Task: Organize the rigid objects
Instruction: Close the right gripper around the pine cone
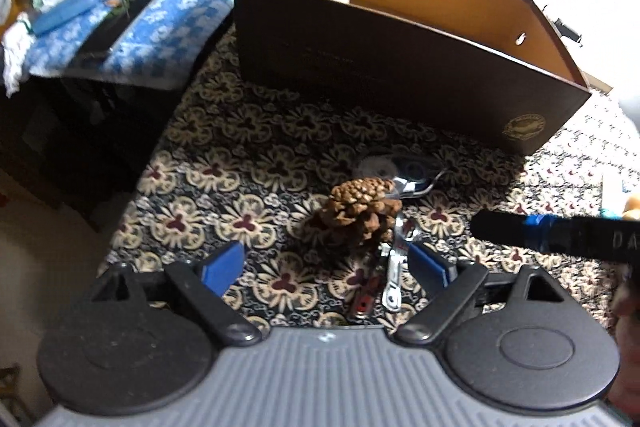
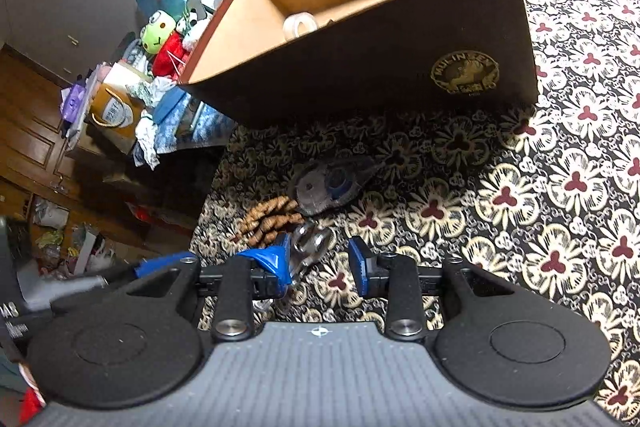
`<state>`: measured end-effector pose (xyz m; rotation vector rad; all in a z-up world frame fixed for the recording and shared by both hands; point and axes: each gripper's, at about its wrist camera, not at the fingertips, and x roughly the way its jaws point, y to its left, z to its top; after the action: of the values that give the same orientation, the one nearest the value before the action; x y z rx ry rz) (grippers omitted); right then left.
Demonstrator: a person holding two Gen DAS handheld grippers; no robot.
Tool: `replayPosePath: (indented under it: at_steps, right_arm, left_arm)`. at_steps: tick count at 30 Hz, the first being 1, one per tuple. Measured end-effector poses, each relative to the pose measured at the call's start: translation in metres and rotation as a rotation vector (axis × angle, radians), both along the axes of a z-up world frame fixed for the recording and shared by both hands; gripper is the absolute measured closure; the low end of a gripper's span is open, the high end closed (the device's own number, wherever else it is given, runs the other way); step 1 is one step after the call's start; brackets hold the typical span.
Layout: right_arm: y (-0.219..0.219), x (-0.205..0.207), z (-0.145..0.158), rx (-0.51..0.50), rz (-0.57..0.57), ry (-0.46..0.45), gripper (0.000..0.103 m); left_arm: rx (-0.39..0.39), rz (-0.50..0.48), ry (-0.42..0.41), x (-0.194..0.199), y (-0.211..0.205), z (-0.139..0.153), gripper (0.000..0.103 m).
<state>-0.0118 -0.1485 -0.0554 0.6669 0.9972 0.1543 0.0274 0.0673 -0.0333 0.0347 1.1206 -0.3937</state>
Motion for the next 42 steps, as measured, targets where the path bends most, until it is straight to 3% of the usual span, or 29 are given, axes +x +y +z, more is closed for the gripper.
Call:
replayPosePath:
  at_steps: [5, 8, 16, 19, 21, 22, 29, 34, 42]
  right_arm:
    - [0.007, 0.016, 0.002, 0.025, 0.025, -0.024, 0.088]
    - [0.015, 0.029, -0.001, 0.047, 0.048, -0.015, 0.088]
    - [0.031, 0.05, -0.017, 0.063, 0.068, 0.047, 0.087]
    - [0.034, 0.054, -0.019, 0.062, 0.072, 0.054, 0.087]
    - [0.035, 0.055, -0.018, 0.061, 0.076, 0.054, 0.087]
    - [0.035, 0.056, -0.018, 0.061, 0.074, 0.055, 0.087]
    - [0.035, 0.056, -0.018, 0.047, 0.067, 0.04, 0.089]
    - [0.04, 0.047, -0.009, 0.009, 0.082, -0.027, 0.089]
    - [0.035, 0.027, 0.015, -0.01, 0.08, -0.15, 0.09]
  left_arm:
    - [-0.093, 0.01, -0.007, 0.007, 0.004, -0.003, 0.016]
    - [-0.132, 0.02, 0.011, 0.015, 0.008, -0.007, 0.031]
    - [-0.2, -0.027, 0.049, 0.028, 0.016, -0.021, 0.033]
    - [-0.215, -0.068, 0.072, 0.034, 0.015, -0.027, 0.043]
    - [-0.235, -0.1, 0.094, 0.039, 0.014, -0.031, 0.057]
    - [-0.241, -0.11, 0.103, 0.041, 0.013, -0.033, 0.057]
    - [-0.204, -0.19, 0.07, 0.041, 0.01, -0.035, 0.057]
    - [-0.135, -0.273, -0.028, 0.029, 0.004, -0.023, 0.058]
    - [-0.098, -0.388, -0.155, 0.015, -0.002, 0.009, 0.059]
